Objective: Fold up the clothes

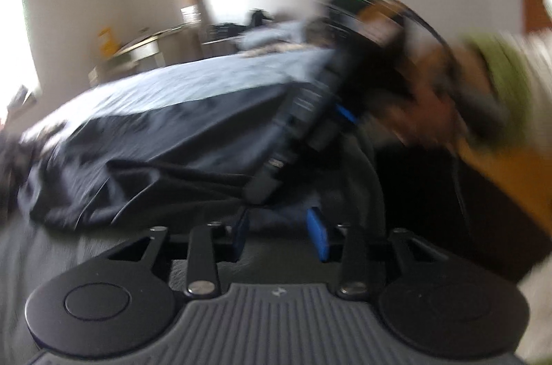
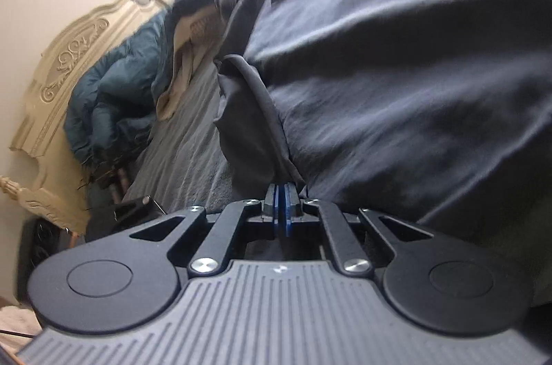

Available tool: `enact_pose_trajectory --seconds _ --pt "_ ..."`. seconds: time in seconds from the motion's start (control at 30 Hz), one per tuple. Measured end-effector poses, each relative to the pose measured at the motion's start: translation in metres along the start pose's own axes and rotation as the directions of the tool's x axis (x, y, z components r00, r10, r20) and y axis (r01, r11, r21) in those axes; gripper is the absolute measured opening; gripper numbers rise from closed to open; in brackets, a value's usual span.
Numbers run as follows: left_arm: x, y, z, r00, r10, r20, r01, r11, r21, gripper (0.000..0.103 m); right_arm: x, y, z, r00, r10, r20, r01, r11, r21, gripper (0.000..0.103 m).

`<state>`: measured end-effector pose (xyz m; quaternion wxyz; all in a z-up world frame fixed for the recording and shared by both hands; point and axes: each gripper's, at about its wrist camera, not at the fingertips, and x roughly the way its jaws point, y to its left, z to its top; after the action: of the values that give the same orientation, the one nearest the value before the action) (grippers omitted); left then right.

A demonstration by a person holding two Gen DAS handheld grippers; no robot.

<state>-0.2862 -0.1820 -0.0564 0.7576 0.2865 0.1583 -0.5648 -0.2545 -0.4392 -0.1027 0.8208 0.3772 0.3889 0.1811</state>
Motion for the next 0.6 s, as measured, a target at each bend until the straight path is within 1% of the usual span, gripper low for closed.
enact_pose_trajectory --seconds 0.07,0.2,0.27,0.4,0.47,0.53,0.6 --pt "0.005 -0.014 -0.003 1.0 -0.018 -0.023 0.021 0.994 0.107 0.045 0.001 -0.001 0.003 1.0 0.004 -0.031 -0.004 1.0 0.018 0.001" --pt "0.02 -0.032 -0.01 0.999 0.024 -0.04 -0.013 0.967 0.253 0.045 0.004 -0.002 0.01 0.996 0.015 -0.092 -0.01 0.999 0.053 0.001" --pt "0.025 -0.037 -0.012 0.999 0.043 -0.032 -0.032 0.955 0.294 0.046 0.006 -0.002 0.014 0.992 0.021 -0.121 -0.012 0.997 0.071 0.001" --pt "0.031 -0.046 -0.014 0.997 0.079 0.003 -0.074 0.93 0.359 0.047 0.006 -0.006 0.018 0.99 0.029 -0.139 -0.016 0.995 0.097 0.001" --pt "0.032 -0.05 -0.013 0.994 0.106 0.029 -0.109 0.913 0.393 0.047 0.005 -0.008 0.019 0.989 0.035 -0.142 -0.019 0.994 0.106 0.001" --pt "0.031 -0.053 -0.013 0.989 0.135 0.054 -0.145 0.899 0.412 0.047 0.006 -0.01 0.02 0.988 0.044 -0.146 -0.026 0.993 0.119 0.001" --pt "0.029 -0.056 -0.012 0.985 0.155 0.074 -0.171 0.893 0.416 0.047 0.005 -0.013 0.02 0.988 0.053 -0.148 -0.033 0.991 0.133 0.001"
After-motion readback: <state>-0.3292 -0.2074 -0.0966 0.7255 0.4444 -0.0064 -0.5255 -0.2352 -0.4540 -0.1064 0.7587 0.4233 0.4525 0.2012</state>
